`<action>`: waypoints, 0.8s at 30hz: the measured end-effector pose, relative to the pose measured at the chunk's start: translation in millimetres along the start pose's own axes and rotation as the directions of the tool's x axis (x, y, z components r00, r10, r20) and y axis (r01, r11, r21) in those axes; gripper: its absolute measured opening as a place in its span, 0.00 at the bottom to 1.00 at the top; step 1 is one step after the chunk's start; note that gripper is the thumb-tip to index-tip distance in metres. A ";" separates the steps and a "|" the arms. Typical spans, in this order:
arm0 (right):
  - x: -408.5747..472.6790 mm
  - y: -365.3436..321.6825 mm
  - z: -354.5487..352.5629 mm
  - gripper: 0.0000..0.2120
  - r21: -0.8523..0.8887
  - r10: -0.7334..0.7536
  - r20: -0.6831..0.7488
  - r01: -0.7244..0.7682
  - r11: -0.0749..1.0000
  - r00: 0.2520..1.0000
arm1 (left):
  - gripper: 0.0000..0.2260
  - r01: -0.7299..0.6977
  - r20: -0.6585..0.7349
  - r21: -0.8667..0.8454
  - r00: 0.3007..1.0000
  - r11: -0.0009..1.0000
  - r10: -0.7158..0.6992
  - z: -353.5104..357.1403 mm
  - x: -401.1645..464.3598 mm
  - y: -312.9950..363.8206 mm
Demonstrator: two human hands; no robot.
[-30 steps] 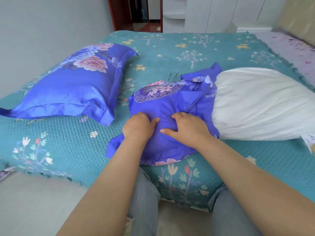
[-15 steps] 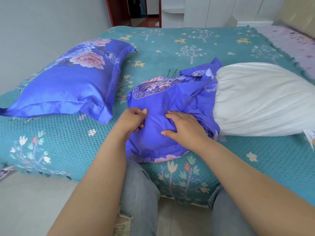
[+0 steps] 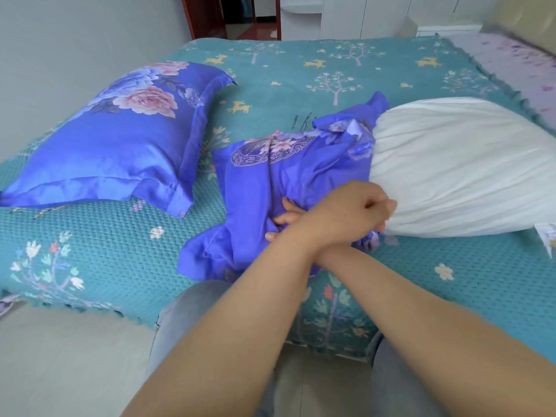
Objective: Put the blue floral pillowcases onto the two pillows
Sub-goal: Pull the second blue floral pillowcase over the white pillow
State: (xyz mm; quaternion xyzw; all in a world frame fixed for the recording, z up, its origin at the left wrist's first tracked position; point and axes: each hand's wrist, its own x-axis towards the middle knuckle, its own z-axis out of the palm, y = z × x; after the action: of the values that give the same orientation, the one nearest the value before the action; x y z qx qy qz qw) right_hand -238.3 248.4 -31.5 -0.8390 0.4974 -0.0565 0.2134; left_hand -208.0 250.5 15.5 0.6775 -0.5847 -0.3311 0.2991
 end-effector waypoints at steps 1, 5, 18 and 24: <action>6.4 5.4 9.8 0.17 0.003 -0.099 -0.090 0.099 0.995 0.991 | 0.07 0.069 -0.042 -0.007 0.997 0.998 -0.069 5.6 6.9 -5.9; 18.1 12.6 13.6 0.09 0.196 -0.279 -0.287 0.342 0.919 0.916 | 0.12 0.031 -0.412 -0.100 0.909 0.995 -0.069 -32.3 0.0 -22.9; 16.4 19.5 -7.7 0.12 0.976 0.001 -0.089 0.087 0.199 0.996 | 0.12 0.383 -0.389 0.504 0.901 0.775 -0.192 -71.7 -35.4 -69.3; 9.9 22.4 -14.7 0.11 0.881 -0.106 -0.055 0.098 0.462 0.993 | 0.18 0.402 -0.413 0.456 0.886 0.794 -0.211 -72.6 -35.2 -70.4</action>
State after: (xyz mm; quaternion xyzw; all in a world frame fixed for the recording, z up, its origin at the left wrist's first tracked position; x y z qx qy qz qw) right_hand -256.0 226.2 -28.7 -0.6374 0.3453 -0.3139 0.6132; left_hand -111.6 296.4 6.9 0.8669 -0.4722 -0.0792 0.1386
